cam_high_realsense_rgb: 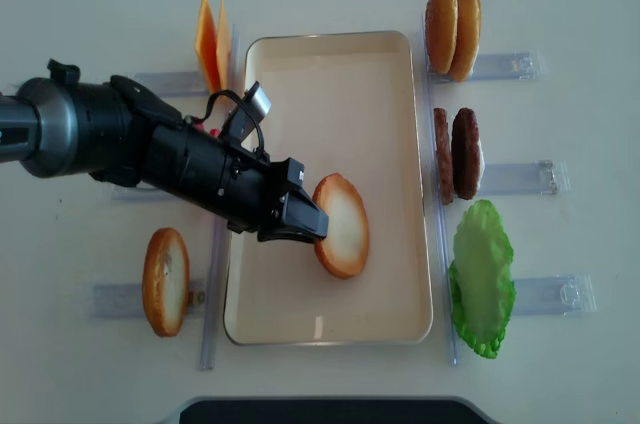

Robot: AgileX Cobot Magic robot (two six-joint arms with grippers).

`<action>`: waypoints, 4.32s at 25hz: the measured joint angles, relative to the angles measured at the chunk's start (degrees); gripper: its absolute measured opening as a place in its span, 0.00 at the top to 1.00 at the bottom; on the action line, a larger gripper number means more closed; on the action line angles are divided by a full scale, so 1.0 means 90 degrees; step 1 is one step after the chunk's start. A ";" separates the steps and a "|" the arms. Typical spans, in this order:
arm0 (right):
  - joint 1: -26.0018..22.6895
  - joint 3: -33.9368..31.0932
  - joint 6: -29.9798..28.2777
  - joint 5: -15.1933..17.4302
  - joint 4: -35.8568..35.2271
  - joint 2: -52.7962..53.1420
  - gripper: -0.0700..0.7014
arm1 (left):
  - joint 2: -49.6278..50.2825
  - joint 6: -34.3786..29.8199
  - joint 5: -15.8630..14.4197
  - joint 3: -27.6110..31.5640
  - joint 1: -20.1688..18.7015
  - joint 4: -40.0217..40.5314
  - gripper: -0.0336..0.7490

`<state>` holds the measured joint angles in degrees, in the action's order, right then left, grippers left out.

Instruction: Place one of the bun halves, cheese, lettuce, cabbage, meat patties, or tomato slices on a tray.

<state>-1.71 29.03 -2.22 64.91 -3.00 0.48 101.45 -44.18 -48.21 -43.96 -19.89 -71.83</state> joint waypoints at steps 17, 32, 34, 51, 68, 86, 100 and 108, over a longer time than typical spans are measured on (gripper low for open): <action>0.0000 0.0000 0.0000 0.0000 0.0000 0.0000 0.15 | 0.0000 0.0418 0.0111 0.0000 0.0000 0.0157 0.75; 0.0000 0.0000 0.0000 0.0000 0.0000 0.0000 0.15 | 0.0000 0.1128 0.0151 0.0000 0.0000 0.1035 0.39; 0.0000 0.0000 0.0000 0.0000 0.0000 0.0000 0.15 | 0.0000 0.1191 0.0145 0.0000 0.0000 0.1166 0.39; 0.0000 0.0000 0.0000 0.0000 0.0000 0.0000 0.15 | -0.0903 0.1703 0.0308 -0.0130 0.0000 0.1311 0.39; 0.0000 0.0000 0.0000 0.0000 0.0000 0.0000 0.15 | -0.1361 0.5168 -0.1029 -0.2342 0.0000 0.6419 0.39; 0.0000 0.0000 0.0000 0.0000 0.0000 0.0000 0.15 | -0.1361 0.6101 -0.2357 -0.2795 0.1053 0.9454 0.48; 0.0000 0.0000 0.0000 0.0000 0.0000 0.0000 0.15 | -0.1361 0.5724 -0.2371 -0.2795 0.3100 0.9348 0.49; 0.0000 0.0000 0.0000 0.0000 0.0000 0.0000 0.15 | -0.1368 0.5536 -0.2371 -0.2795 0.3174 0.9150 0.46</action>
<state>-1.71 29.03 -2.22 64.91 -3.00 0.48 89.14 5.64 -69.55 -69.11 8.67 10.52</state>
